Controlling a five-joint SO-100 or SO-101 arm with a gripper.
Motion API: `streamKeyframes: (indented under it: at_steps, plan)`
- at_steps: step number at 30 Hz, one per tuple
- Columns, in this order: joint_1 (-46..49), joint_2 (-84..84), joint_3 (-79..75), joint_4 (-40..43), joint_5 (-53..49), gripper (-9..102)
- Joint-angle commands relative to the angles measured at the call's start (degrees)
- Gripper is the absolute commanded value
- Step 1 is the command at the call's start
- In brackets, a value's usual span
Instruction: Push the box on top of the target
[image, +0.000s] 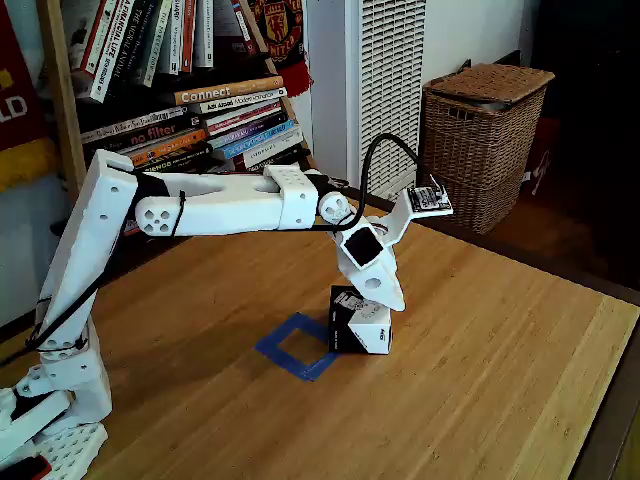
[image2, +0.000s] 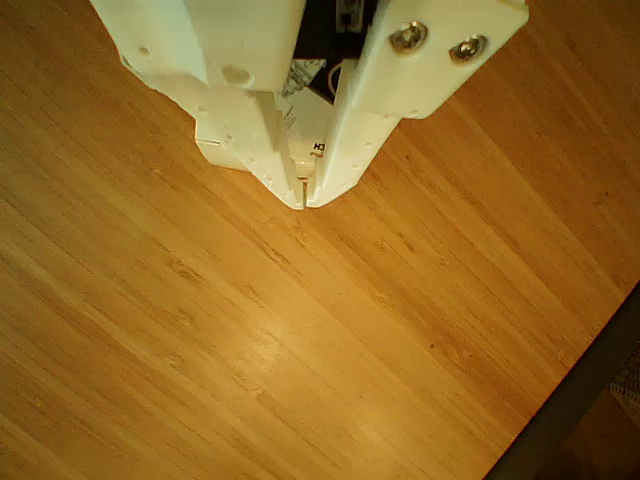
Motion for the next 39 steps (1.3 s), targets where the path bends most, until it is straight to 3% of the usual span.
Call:
streamKeyframes:
  at_steps: [1,39]
  plan:
    - [-0.97,4.22,-0.26,0.44,-0.35,0]
    - [-4.48,5.8,0.09,3.52,-0.62,0]
